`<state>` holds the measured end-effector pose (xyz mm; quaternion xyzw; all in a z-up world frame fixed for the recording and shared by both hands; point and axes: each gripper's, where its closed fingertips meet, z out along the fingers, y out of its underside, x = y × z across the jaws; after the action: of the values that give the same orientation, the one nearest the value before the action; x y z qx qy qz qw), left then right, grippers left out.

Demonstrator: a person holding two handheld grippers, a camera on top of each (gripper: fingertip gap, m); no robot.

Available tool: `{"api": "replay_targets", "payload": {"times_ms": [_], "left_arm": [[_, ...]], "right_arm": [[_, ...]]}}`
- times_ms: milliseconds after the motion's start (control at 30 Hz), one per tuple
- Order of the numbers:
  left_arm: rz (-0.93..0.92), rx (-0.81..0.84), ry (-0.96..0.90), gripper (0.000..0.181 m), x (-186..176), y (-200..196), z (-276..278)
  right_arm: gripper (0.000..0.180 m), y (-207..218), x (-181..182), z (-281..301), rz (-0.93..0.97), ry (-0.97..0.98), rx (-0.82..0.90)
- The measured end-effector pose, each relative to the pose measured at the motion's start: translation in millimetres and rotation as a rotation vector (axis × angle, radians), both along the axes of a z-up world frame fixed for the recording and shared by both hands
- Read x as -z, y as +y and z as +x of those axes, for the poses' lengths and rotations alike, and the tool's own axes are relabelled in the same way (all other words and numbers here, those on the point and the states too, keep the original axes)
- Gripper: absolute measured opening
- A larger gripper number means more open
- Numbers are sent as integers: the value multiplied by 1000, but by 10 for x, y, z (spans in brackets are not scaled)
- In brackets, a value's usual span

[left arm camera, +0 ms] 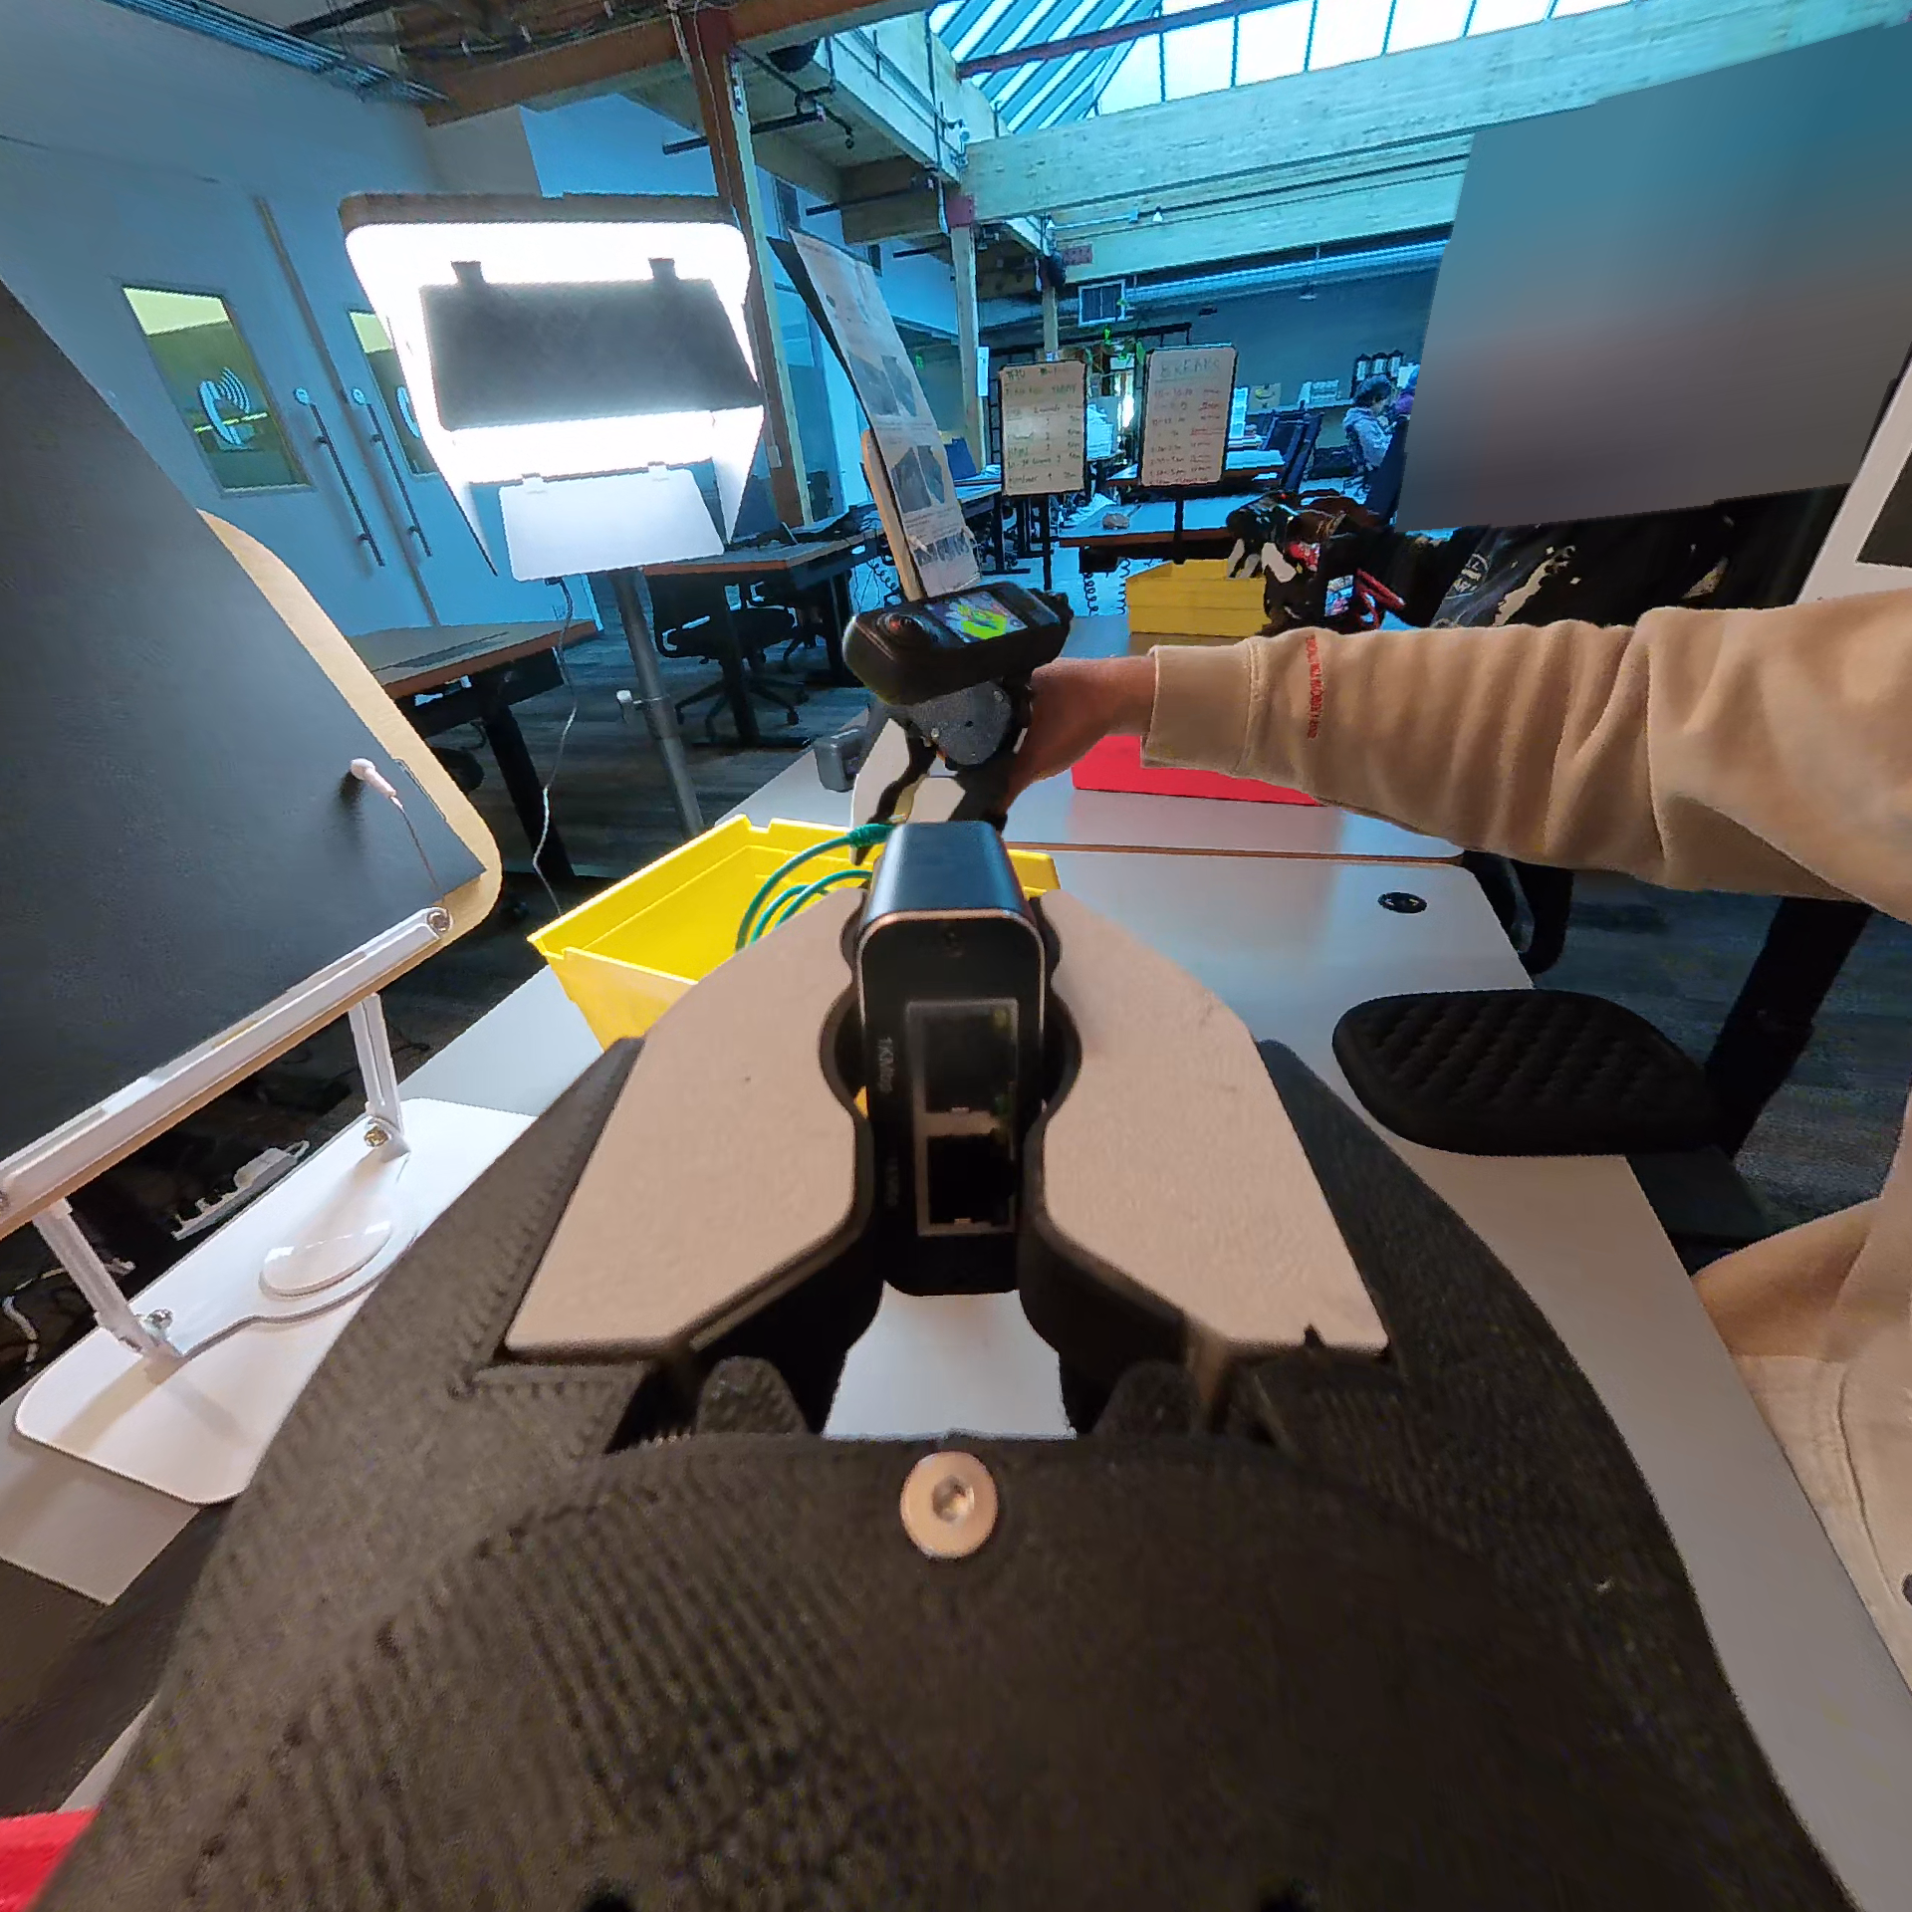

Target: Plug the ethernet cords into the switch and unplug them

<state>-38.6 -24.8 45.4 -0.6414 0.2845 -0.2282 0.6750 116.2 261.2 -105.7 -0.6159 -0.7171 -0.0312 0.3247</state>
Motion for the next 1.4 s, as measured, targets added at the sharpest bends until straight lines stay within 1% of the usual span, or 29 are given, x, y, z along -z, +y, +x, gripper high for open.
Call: {"api": "replay_targets", "payload": {"times_ms": [67, 233, 333, 433, 500, 567, 633, 667, 733, 800, 867, 967, 1033, 1067, 1200, 1267, 1333, 1400], "left_arm": [[2, -8, 6, 26, 3, 1, -21], [0, -13, -15, 26, -6, 11, -79], [0, -15, -13, 26, -1, 15, -82], [-2, -11, -8, 26, 5, 16, -60], [-5, -9, -3, 26, 15, 18, -44], [-7, -5, -1, 26, 24, 21, -28], [-9, -4, 1, 26, 31, 26, -19], [-10, -5, 1, 26, 34, 27, -17], [-12, -6, 3, 26, 40, 28, -21], [-13, -9, 1, 26, 43, 33, -38], [-17, -10, -8, 26, 51, 48, -53], [-27, -10, -13, 26, 81, 75, -54], [-32, -8, -11, 26, 103, 90, -34], [-36, -6, -10, 26, 116, 98, -17], [-74, 20, -4, 27, 219, 144, 95], [-154, -4, -55, 26, 305, 237, 121], [-255, -2, -162, 26, 382, 322, 170], [-334, 17, -272, 26, 449, 391, 240]], "right_arm": [[13, 41, -160, -65, 41, 46, 1], [13, -202, -639, -161, -163, 204, -17], [13, -339, -842, -125, -259, 247, -18], [13, -436, -886, -47, -390, 266, 39], [13, -485, -822, 17, -508, 261, 91], [14, -402, -689, 80, -556, 257, 165], [15, -181, -487, 182, -521, 231, 264], [20, -35, -419, 232, -466, 231, 303], [34, 112, -350, 290, -431, 247, 335], [44, 244, -391, 334, -360, 281, 364], [46, 305, -494, 342, -270, 311, 353], [50, 269, -715, 271, -141, 378, 297], [51, 91, -895, 123, -90, 457, 200], [51, -68, -982, 17, -92, 510, 132], [50, -992, -1178, -435, -211, 666, -171], [53, -1460, -1184, -618, -184, 669, -313], [59, -1883, -1111, -789, -126, 645, -425], [67, -2193, -987, -954, -15, 602, -500]]}}
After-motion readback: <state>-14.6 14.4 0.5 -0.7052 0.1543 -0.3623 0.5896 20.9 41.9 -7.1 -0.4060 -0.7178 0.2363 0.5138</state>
